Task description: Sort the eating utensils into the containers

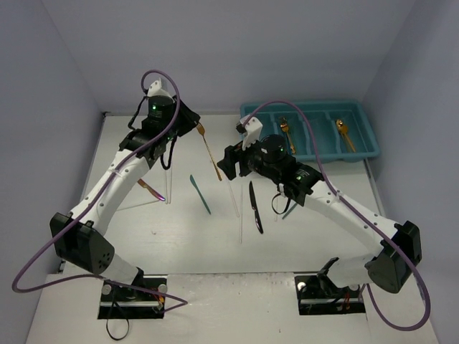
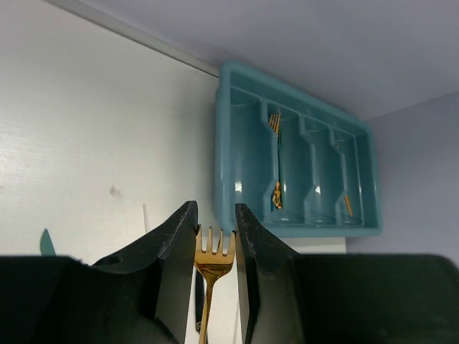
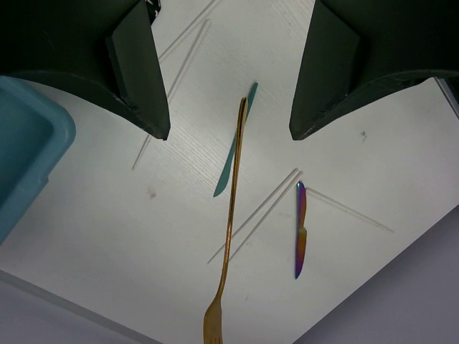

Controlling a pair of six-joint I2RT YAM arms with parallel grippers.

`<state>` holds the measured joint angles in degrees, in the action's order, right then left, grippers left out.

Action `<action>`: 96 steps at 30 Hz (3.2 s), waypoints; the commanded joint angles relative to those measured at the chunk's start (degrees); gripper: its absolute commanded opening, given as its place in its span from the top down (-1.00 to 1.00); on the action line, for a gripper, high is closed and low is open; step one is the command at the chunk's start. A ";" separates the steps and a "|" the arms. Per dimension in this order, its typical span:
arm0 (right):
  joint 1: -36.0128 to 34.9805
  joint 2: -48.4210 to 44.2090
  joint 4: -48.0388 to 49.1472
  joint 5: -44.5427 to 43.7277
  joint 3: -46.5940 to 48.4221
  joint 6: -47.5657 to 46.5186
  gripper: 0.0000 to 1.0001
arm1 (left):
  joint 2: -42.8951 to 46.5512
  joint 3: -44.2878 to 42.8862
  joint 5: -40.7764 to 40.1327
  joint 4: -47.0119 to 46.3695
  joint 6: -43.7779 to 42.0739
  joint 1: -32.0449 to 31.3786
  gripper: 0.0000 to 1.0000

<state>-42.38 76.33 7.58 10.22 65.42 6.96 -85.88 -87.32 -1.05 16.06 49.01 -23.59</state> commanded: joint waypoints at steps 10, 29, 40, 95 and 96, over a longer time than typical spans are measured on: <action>-4.16 6.64 5.86 -4.00 7.99 -1.61 -0.25 | 6.83 3.75 1.05 -7.66 7.57 -3.80 0.95; -4.67 9.71 6.07 -12.34 9.40 -2.69 0.96 | 8.55 7.51 1.05 -10.68 8.94 -5.15 0.95; -0.16 8.13 2.68 -21.52 8.08 -3.83 1.00 | 11.26 10.49 -2.94 -6.96 3.47 -3.74 -0.34; 29.14 -2.11 -12.34 -37.33 -9.93 21.53 -0.43 | 29.42 28.36 -10.15 12.95 -27.58 13.11 -0.88; 29.06 -3.08 -12.76 -36.08 -12.05 22.76 -0.42 | 29.56 28.40 -10.06 12.90 -27.62 13.13 -0.88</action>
<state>-12.41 76.42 -1.35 -23.08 60.45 22.31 -57.88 -56.10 -11.89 30.40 21.12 -11.07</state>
